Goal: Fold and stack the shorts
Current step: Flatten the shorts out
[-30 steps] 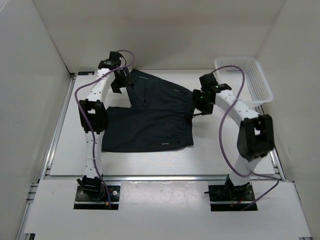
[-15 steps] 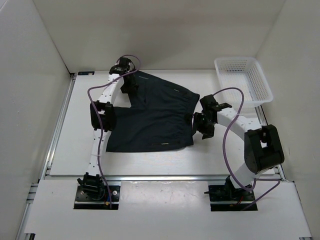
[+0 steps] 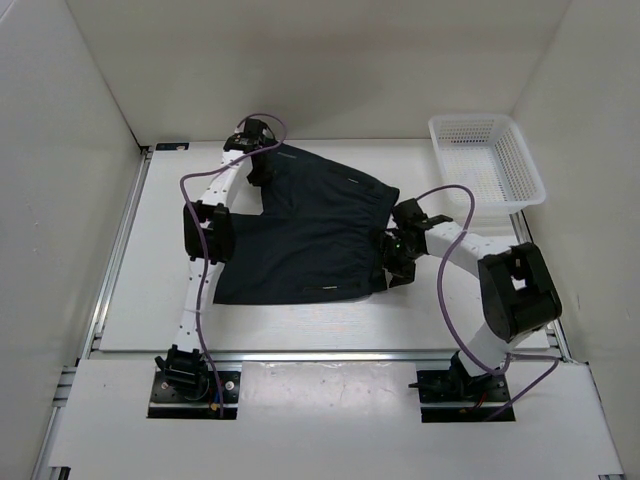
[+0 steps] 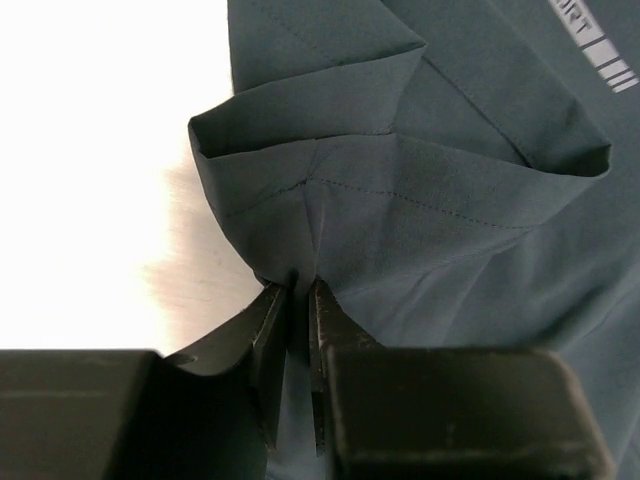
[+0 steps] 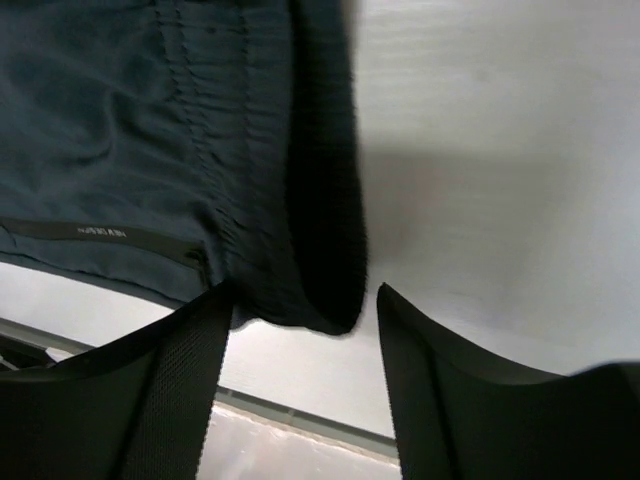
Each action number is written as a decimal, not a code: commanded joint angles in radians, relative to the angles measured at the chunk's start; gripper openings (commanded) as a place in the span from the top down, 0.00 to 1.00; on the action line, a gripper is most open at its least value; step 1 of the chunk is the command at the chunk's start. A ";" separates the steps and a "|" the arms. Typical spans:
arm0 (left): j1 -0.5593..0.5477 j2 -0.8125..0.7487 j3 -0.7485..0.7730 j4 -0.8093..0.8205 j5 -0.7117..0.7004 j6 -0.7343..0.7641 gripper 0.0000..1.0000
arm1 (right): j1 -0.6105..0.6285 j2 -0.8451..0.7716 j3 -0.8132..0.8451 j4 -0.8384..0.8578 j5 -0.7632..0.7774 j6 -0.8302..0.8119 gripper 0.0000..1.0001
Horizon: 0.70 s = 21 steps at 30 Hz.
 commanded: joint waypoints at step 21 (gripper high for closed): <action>0.066 -0.437 -0.494 -0.115 -0.177 -0.008 0.88 | 0.023 0.045 -0.053 0.060 0.128 0.140 1.00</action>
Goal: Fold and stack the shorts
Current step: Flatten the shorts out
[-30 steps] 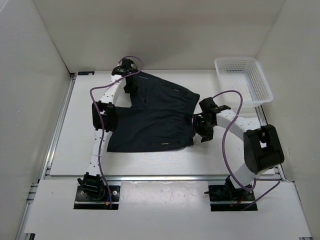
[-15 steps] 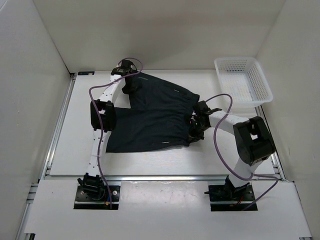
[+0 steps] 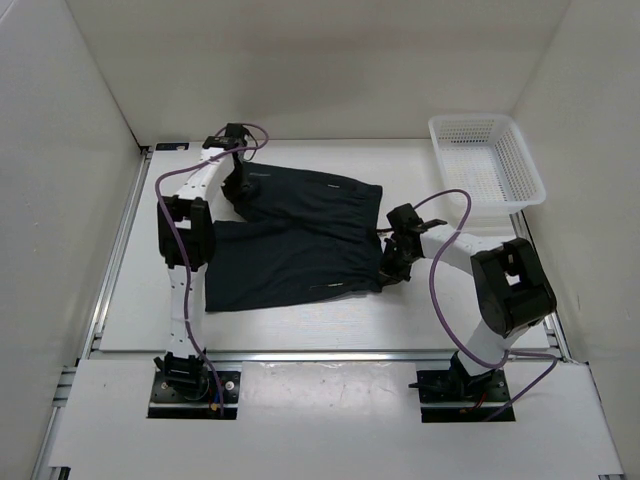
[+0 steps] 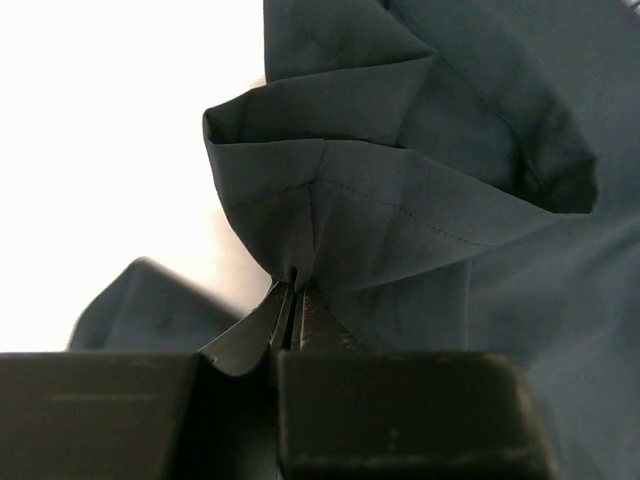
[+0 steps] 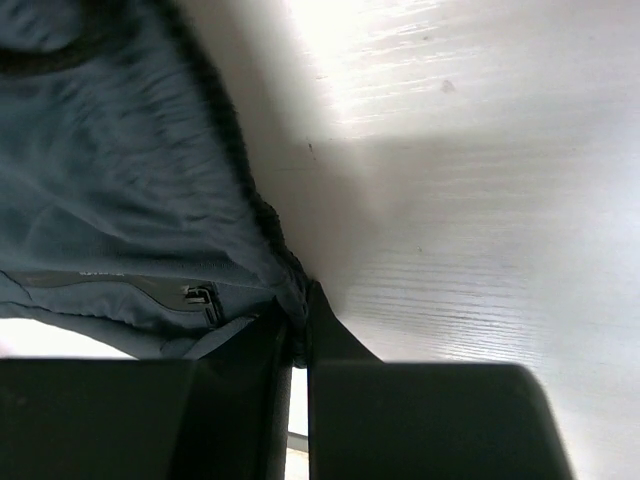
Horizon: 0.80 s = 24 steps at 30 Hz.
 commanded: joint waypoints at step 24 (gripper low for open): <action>0.025 -0.250 -0.037 -0.053 0.049 -0.008 0.90 | -0.001 -0.084 -0.054 -0.045 0.100 0.013 1.00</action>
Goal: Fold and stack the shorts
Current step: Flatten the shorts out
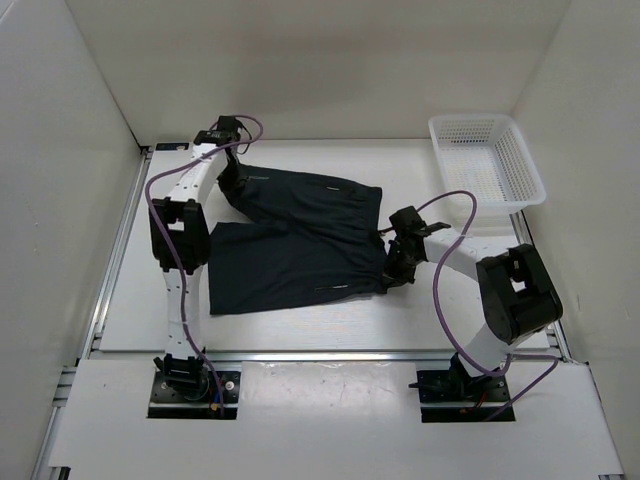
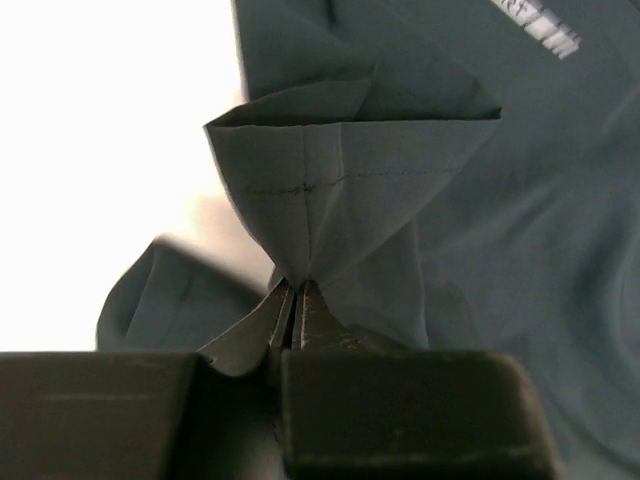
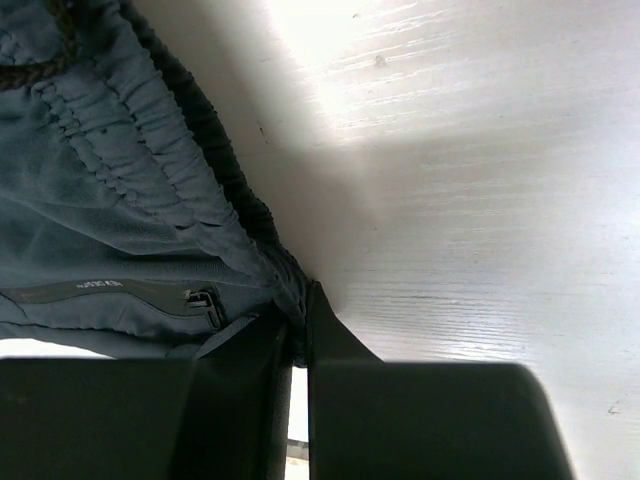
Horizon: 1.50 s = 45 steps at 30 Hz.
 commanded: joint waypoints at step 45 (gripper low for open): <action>-0.049 0.185 0.241 0.001 0.221 0.138 0.25 | -0.191 0.885 1.394 -0.352 -0.004 -0.267 0.26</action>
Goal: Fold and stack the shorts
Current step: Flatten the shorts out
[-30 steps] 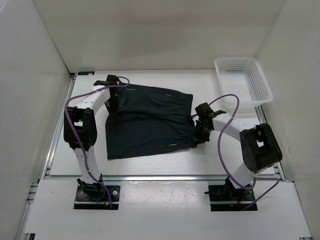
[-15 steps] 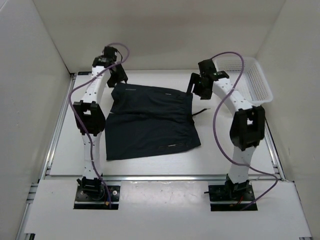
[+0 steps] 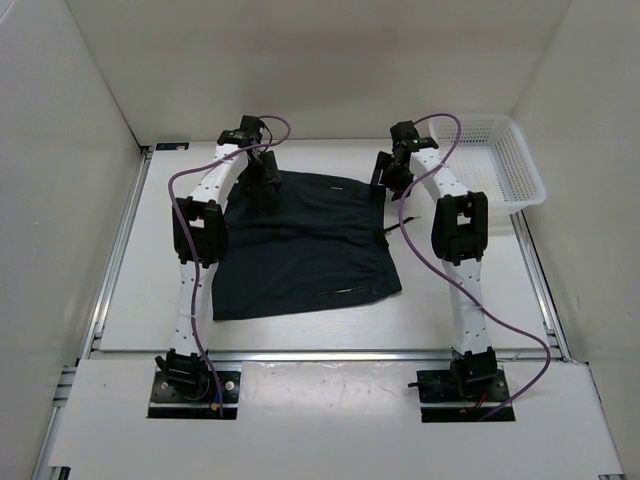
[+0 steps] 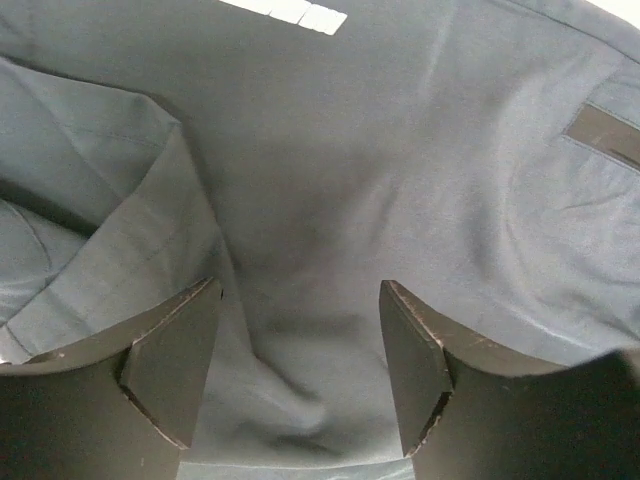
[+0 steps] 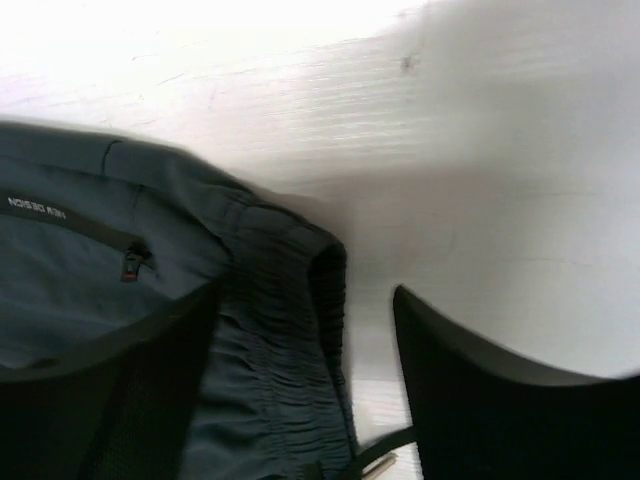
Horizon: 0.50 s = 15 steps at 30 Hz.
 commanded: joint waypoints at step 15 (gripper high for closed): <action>0.251 -0.135 -0.314 0.034 -0.058 -0.017 0.58 | -0.044 -0.115 -0.166 0.114 0.128 0.106 1.00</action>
